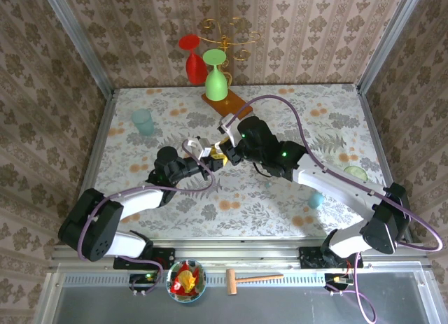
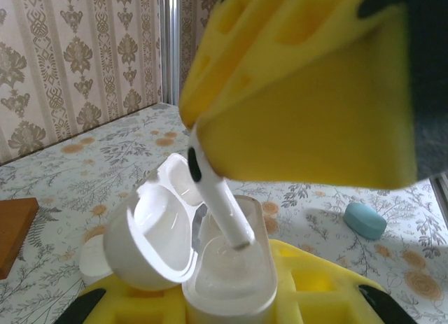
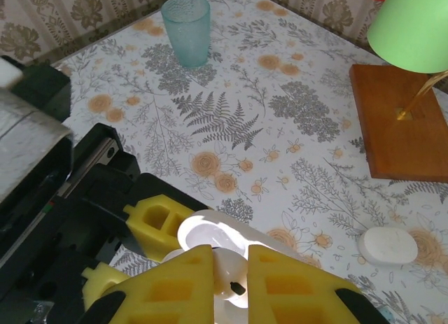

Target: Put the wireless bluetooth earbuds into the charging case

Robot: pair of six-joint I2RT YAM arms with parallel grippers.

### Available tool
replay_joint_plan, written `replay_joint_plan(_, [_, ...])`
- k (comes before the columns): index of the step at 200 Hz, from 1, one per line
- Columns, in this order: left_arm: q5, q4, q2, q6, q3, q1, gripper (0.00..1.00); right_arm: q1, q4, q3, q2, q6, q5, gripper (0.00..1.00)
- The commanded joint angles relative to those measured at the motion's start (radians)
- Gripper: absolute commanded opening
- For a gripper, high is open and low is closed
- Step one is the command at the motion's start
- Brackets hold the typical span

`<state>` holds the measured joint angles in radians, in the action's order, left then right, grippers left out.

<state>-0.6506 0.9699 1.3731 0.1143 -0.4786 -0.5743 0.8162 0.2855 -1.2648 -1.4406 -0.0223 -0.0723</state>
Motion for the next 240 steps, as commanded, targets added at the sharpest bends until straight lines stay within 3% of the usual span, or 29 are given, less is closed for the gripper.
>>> replay_joint_plan(1, [-0.008, 0.060, 0.000, 0.043, -0.035, 0.004, 0.00, 0.009, -0.037, 0.000, -0.019, -0.005, 0.026, 0.13])
replay_joint_plan(93, [0.001, 0.073, -0.012, 0.082, -0.038, 0.008, 0.00, 0.008, -0.059, 0.030, -0.026, -0.006, 0.061, 0.13])
replay_joint_plan(106, [0.043, 0.066, -0.011, 0.087, -0.041, 0.009, 0.00, 0.008, -0.058, 0.039, -0.018, 0.000, 0.094, 0.15])
replay_joint_plan(147, [0.039, 0.068, -0.009, 0.083, -0.041, 0.013, 0.00, 0.008, -0.034, 0.038, 0.004, -0.011, 0.098, 0.27])
replay_joint_plan(174, [0.014, 0.099, -0.005, 0.078, -0.023, 0.023, 0.00, -0.010, -0.058, 0.052, 0.042, -0.034, 0.073, 0.42])
replay_joint_plan(240, [-0.110, 0.180, 0.000, -0.048, 0.033, 0.047, 0.01, -0.173, -0.174, 0.167, 0.173, -0.247, 0.177, 0.56])
